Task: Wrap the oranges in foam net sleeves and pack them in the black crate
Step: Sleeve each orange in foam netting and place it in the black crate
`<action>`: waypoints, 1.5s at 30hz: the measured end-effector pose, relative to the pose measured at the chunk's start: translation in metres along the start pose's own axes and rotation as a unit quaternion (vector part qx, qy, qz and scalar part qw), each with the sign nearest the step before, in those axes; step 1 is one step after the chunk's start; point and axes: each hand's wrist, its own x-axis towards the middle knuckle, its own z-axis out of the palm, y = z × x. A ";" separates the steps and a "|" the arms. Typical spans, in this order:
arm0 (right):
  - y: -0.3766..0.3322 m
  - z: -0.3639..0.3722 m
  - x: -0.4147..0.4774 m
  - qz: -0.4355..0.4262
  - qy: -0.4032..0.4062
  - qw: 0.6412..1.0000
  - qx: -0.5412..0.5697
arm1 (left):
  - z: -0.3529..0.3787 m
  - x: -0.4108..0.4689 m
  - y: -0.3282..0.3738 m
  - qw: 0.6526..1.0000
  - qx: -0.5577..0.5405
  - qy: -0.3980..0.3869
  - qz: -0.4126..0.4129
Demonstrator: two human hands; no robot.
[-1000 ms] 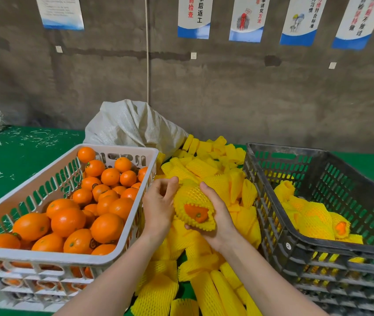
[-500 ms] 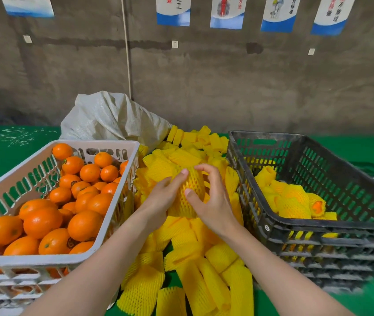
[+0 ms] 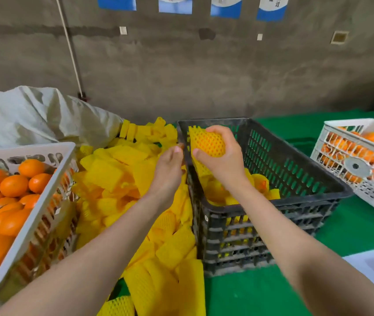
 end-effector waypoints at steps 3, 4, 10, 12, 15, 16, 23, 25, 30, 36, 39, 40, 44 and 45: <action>0.022 -0.017 0.027 0.059 -0.030 0.991 -0.113 | 0.029 0.020 -0.019 0.972 0.206 -0.027 0.109; 0.034 -0.022 0.038 0.085 -0.072 0.975 -0.192 | 0.039 0.025 -0.025 0.950 0.273 -0.063 0.138; 0.088 -0.006 0.073 0.092 -0.327 0.806 -0.485 | 0.063 0.040 -0.050 0.799 0.546 -0.203 0.148; 0.102 0.001 0.073 0.074 -0.381 0.758 -0.523 | 0.062 0.040 -0.052 0.797 0.548 -0.202 0.155; 0.120 0.010 0.072 0.101 -0.484 0.704 -0.510 | 0.063 0.039 -0.050 0.799 0.546 -0.198 0.158; 0.121 0.011 0.071 0.124 -0.496 0.697 -0.503 | 0.063 0.038 -0.049 0.801 0.544 -0.196 0.155; 0.098 0.019 0.057 0.040 -0.408 0.728 -0.549 | 0.053 0.027 -0.042 0.904 0.372 -0.141 0.155; 0.085 0.022 0.052 -0.044 -0.357 0.763 -0.538 | 0.047 0.020 -0.039 0.919 0.341 -0.114 0.164; 0.053 0.020 0.037 -0.096 -0.191 0.912 -0.351 | -0.006 0.005 -0.031 0.904 0.369 -0.147 0.159; -0.005 0.057 -0.023 -0.200 -0.182 0.952 -0.142 | -0.126 0.000 -0.001 0.929 0.354 -0.077 0.076; -0.002 0.103 -0.063 -0.181 -0.344 0.906 -0.170 | -0.171 -0.013 0.002 0.951 0.306 -0.021 0.048; 0.006 0.119 -0.074 -0.153 -0.402 0.879 -0.207 | -0.183 -0.018 0.002 0.956 0.291 -0.007 0.039; 0.042 0.164 -0.110 -0.117 -0.550 0.758 -0.330 | -0.219 -0.037 -0.003 0.960 0.276 0.024 0.025; 0.048 0.171 -0.119 -0.116 -0.576 0.730 -0.350 | -0.225 -0.041 -0.005 0.960 0.279 0.024 0.023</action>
